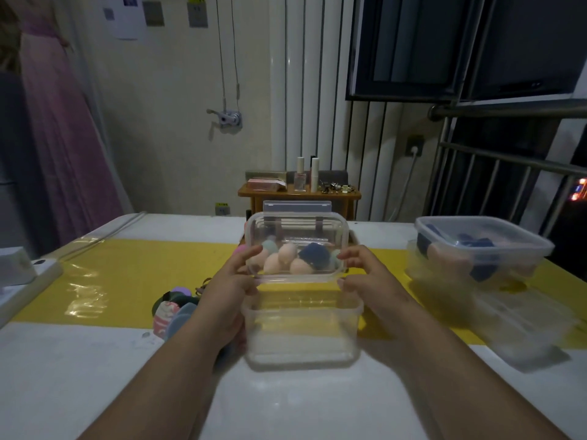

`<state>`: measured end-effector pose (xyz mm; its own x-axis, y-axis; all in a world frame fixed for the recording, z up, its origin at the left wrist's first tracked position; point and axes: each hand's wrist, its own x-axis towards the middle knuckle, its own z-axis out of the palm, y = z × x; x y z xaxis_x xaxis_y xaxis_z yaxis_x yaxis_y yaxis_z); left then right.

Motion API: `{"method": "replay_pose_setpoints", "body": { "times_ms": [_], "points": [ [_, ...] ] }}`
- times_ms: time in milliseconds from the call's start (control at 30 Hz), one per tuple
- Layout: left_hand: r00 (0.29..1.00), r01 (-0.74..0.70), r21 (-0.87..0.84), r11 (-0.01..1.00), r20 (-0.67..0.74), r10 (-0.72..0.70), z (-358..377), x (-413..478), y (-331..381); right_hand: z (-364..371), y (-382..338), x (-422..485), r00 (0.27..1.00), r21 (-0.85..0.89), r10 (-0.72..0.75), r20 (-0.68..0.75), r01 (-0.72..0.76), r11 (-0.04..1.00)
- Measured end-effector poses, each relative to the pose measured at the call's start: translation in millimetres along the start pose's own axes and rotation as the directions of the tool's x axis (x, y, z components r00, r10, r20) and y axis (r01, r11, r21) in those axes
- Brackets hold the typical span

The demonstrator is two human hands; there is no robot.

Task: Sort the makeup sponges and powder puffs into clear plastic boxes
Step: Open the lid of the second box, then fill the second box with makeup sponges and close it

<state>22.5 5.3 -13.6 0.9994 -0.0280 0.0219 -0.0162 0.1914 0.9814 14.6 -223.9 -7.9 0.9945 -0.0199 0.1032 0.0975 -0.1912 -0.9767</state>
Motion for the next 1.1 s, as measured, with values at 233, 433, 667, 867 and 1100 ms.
{"method": "replay_pose_setpoints", "body": {
  "times_ms": [233,433,667,867,1100],
  "points": [
    [0.997,-0.073,0.105,0.992,-0.032,0.077,-5.9,10.7,-7.7,13.1,18.6,18.2,0.986,0.068,-0.058,-0.158,0.07,0.995],
    [0.999,-0.031,0.088,0.996,-0.025,0.033,-9.7,19.8,-12.0,12.3,24.0,24.5,0.991,0.019,-0.052,-0.121,0.055,0.998],
    [0.996,-0.028,0.077,0.997,-0.08,0.034,-6.7,20.0,-10.6,5.2,29.9,57.9,0.881,-0.338,-0.07,-0.468,-0.105,0.935],
    [0.989,-0.051,0.105,0.993,-0.132,0.065,-0.1,17.7,-9.3,3.5,49.6,81.4,0.967,-0.615,0.022,-0.253,-0.178,0.768],
    [0.992,-0.053,0.074,0.996,-0.111,0.061,-1.4,19.0,-12.8,7.5,47.6,88.9,0.97,-0.643,0.109,-0.217,-0.226,0.732]
  ]
}}
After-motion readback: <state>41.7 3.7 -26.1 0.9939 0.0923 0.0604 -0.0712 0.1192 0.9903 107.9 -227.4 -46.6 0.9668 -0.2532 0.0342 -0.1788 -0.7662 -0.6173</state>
